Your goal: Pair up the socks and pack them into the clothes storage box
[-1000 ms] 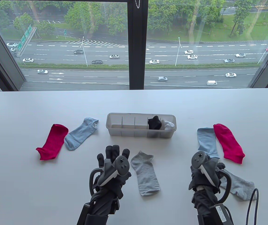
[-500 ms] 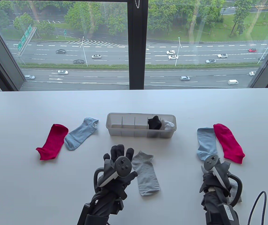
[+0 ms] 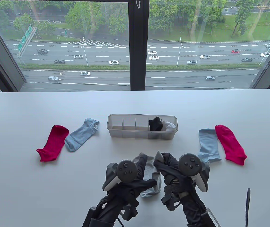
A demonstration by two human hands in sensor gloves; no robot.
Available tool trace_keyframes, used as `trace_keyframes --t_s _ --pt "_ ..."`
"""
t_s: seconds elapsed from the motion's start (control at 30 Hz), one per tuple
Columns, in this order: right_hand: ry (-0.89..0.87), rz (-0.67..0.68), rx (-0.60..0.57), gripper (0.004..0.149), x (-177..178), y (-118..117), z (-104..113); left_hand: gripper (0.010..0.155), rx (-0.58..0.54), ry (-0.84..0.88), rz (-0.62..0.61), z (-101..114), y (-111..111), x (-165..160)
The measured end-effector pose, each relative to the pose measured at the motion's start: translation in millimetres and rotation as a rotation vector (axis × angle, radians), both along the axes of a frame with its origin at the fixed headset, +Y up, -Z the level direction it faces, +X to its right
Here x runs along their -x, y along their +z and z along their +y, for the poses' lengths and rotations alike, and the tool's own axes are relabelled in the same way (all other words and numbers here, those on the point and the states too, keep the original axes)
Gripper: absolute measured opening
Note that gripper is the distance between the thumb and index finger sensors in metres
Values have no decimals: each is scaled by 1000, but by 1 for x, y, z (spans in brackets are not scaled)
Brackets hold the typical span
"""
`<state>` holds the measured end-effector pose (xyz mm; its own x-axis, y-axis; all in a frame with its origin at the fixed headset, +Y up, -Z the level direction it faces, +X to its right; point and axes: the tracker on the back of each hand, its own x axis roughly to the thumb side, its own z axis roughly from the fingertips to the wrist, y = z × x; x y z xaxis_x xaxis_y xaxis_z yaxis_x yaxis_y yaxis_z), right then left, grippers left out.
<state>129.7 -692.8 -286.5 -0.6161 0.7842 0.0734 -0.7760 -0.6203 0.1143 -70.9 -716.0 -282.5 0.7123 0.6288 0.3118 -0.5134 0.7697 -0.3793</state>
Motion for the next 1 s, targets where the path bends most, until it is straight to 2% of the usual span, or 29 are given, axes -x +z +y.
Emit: trace_keyframes --t_s 0.03,0.1,0.13,0.27,0.33,0.4,0.43,0.5,0.53,0.57,0.6,0.63,0.7,0.8,0.87,0.93,1.0 --pt "-39 47 -24 47 6 1 1 85 -17 35 8 0 -1 -1" --pt "-72 84 -3 50 12 4 1 59 -34 106 91 2 -2 2" --pt "-66 109 -11 53 11 4 0 52 -39 149 122 2 -4 6" --pt "-61 155 -4 82 3 -1 -8 46 37 360 122 -4 -10 22" --pt "-80 310 112 93 0 -6 -21 46 130 527 106 -8 -11 26" --pt "-100 400 234 94 1 -8 -32 48 187 643 89 -8 -11 26" --pt "-101 378 251 87 2 -9 -36 50 213 688 84 -8 -11 25" --pt "-80 258 191 52 -2 -12 -36 51 209 694 113 -7 -11 27" --pt "-87 211 164 42 -6 -13 -35 51 173 673 151 -6 -11 29" --pt "-116 172 139 42 -12 -13 -32 50 105 620 233 -5 -12 34" --pt "-129 142 120 42 -16 -13 -31 49 70 584 260 -5 -14 37" --pt "-143 105 89 42 -21 -13 -29 49 99 519 255 -7 -17 40" --pt "-142 56 66 44 -25 -12 -27 48 157 495 279 -12 -18 43" --pt "-191 31 69 45 -28 -12 -25 44 283 627 325 -22 -20 47" --pt "-216 -38 46 45 -34 -10 -24 43 334 690 371 -26 -21 53" --pt "-242 -130 13 48 -45 -9 -22 42 304 692 439 -26 -21 61" --pt "-278 -235 -14 49 -58 -6 -21 46 207 614 490 -23 -20 67"
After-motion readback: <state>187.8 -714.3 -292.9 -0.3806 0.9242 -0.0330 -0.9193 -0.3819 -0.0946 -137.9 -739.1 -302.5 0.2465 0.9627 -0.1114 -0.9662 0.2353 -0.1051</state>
